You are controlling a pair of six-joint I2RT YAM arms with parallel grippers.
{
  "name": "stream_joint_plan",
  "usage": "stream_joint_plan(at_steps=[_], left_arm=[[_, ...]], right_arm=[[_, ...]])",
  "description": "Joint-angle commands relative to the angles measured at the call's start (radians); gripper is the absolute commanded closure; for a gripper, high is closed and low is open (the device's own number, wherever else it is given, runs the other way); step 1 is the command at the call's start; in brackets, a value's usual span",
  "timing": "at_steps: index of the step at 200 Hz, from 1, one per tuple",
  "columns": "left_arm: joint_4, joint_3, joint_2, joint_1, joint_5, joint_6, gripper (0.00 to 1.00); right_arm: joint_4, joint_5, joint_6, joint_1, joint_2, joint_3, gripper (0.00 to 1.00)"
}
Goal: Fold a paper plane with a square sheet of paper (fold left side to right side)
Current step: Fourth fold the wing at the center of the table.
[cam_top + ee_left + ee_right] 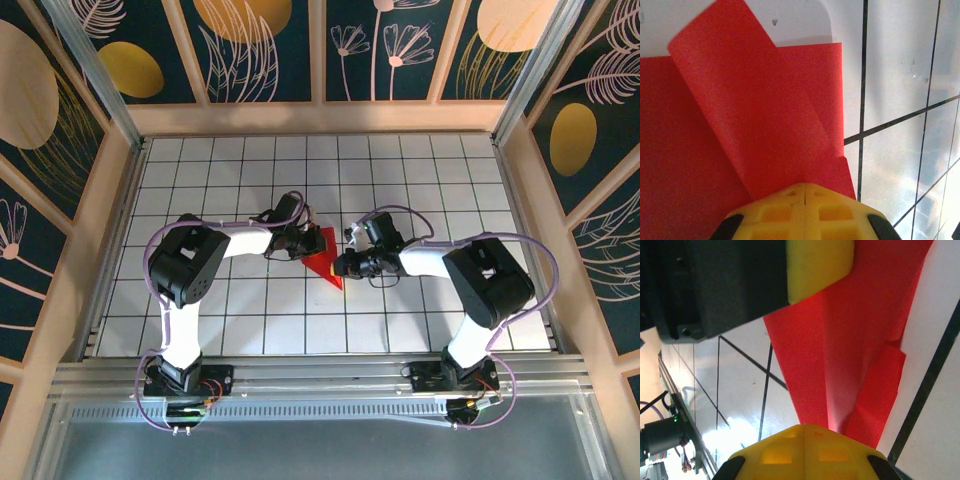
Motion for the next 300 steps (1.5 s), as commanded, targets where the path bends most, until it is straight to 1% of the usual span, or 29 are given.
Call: stream_joint_plan(at_steps=[1, 98, 123, 146, 181, 211, 249, 300], left_arm=[[-0.089, -0.014, 0.046, 0.004, -0.081, 0.016, 1.00], [-0.090, 0.021, 0.038, 0.006, -0.078, 0.024, 1.00], [-0.079, 0.052, 0.011, 0.010, -0.070, 0.033, 0.96], [-0.042, 0.062, -0.043, 0.012, -0.060, 0.043, 0.94], [0.037, 0.005, -0.138, 0.012, -0.021, 0.027, 0.96], [0.138, -0.092, -0.170, 0.003, 0.064, -0.018, 0.97], [0.215, -0.169, -0.140, -0.017, 0.124, -0.060, 0.98], [0.241, -0.164, -0.075, -0.023, 0.161, -0.057, 0.98]], right_arm=[[0.007, 0.036, -0.004, 0.006, 0.031, 0.029, 1.00], [-0.118, 0.095, -0.009, 0.012, 0.073, -0.019, 1.00], [-0.182, 0.132, -0.013, 0.014, 0.087, -0.018, 1.00], [-0.232, 0.186, -0.019, 0.014, 0.097, -0.011, 1.00], [-0.264, 0.231, -0.023, 0.022, 0.115, 0.011, 1.00], [-0.277, 0.249, -0.021, 0.029, 0.123, 0.023, 1.00], [-0.288, 0.262, -0.021, 0.033, 0.124, 0.025, 1.00], [-0.303, 0.271, -0.028, 0.043, 0.133, 0.038, 1.00]])
